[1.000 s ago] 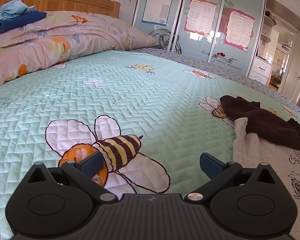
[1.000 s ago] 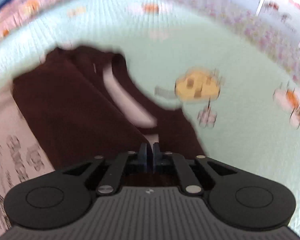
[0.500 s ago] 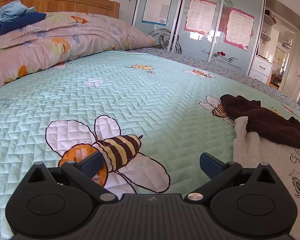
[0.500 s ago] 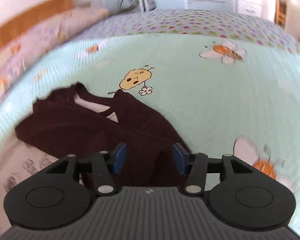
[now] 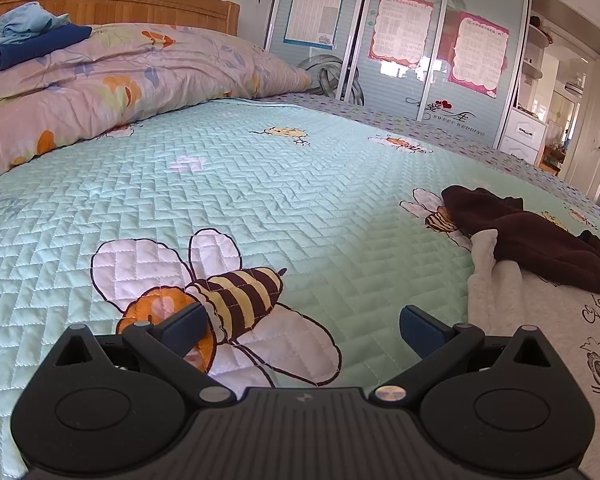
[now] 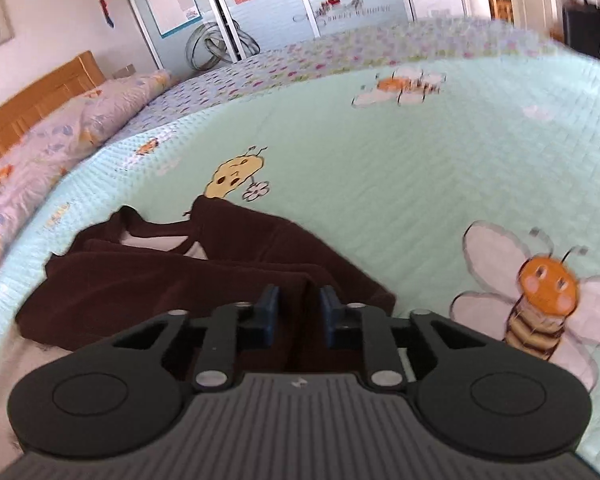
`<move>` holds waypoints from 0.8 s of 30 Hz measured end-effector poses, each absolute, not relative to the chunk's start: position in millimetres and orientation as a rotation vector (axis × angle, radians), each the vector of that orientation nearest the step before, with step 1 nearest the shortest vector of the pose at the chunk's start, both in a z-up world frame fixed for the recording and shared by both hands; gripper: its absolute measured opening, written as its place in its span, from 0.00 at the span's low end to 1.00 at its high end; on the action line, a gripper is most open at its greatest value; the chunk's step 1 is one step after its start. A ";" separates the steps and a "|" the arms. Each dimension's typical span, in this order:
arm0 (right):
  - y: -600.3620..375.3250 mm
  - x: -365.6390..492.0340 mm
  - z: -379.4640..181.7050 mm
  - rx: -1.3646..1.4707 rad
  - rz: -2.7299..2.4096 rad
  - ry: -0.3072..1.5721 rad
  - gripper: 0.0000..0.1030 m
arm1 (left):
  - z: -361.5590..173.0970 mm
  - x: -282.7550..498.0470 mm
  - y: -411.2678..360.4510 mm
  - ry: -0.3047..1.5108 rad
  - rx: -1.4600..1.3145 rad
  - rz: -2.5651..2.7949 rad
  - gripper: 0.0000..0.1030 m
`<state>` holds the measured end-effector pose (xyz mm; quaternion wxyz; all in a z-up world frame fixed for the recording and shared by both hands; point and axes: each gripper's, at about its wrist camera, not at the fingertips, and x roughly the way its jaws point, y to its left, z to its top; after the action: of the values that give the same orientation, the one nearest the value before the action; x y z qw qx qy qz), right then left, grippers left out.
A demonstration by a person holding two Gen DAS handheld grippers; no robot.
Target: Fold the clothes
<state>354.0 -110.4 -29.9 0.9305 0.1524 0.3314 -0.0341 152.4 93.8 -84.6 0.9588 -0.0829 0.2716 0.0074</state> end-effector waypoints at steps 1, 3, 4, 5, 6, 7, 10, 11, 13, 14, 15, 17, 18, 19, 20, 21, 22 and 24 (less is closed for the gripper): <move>-106.7 353.5 -28.9 0.281 -0.071 0.676 0.15 | -84.7 152.3 93.6 0.551 -0.168 0.015 0.99; -98.3 353.8 -27.8 0.219 -0.073 0.670 0.09 | -84.8 152.2 93.5 0.551 -0.169 0.015 0.99; -94.2 353.8 -27.5 0.190 -0.073 0.665 0.08 | -84.9 152.1 93.6 0.551 -0.170 0.015 0.99; -90.2 353.7 -27.4 0.163 -0.072 0.660 0.05 | -84.9 152.2 93.6 0.551 -0.171 0.015 0.99; -86.3 353.6 -27.3 0.136 -0.072 0.654 0.05 | -85.0 152.3 93.7 0.552 -0.171 0.015 0.99; -82.8 353.3 -26.9 0.116 -0.071 0.647 0.04 | -85.2 152.4 93.8 0.552 -0.171 0.014 0.99; -80.0 352.0 -24.0 0.103 -0.063 0.631 0.03 | -85.1 152.3 94.1 0.552 -0.172 0.014 0.99; -80.5 351.4 -22.8 0.103 -0.064 0.629 0.03 | -85.1 152.2 94.2 0.552 -0.173 0.014 0.99; -82.3 350.1 -20.2 0.101 -0.069 0.627 0.03 | -85.1 152.2 94.5 0.552 -0.174 0.013 0.99; -83.1 349.0 -18.5 0.101 -0.073 0.622 0.03 | -85.3 152.3 94.7 0.552 -0.175 0.013 0.99; -84.7 347.0 -15.8 0.107 -0.079 0.614 0.03 | -85.4 152.3 94.8 0.553 -0.175 0.013 0.99; -89.8 342.2 -8.6 0.121 -0.096 0.590 0.03 | -85.5 152.4 95.0 0.553 -0.176 0.013 0.99; -92.0 340.5 -5.4 0.123 -0.104 0.581 0.03 | -85.6 152.6 95.1 0.554 -0.177 0.013 0.99; -94.1 338.9 -1.9 0.122 -0.111 0.573 0.03 | -85.7 152.6 95.0 0.554 -0.176 0.013 0.99; -95.7 338.4 0.9 0.120 -0.117 0.567 0.03 | -85.7 152.7 94.9 0.554 -0.175 0.013 0.99; -97.0 338.5 3.1 0.119 -0.120 0.563 0.03 | -85.7 152.8 94.7 0.555 -0.175 0.013 0.99; -97.8 340.4 3.7 0.119 -0.121 0.567 0.03 | -85.7 152.8 94.7 0.555 -0.174 0.014 0.99; -97.8 352.6 -6.9 0.128 -0.121 0.644 0.04 | -85.6 152.9 94.7 0.556 -0.173 0.014 0.99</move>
<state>352.6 -97.8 -6.9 0.9448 0.0627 0.3160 -0.0595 152.9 94.7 -85.6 0.9579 -0.0853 0.2742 0.0071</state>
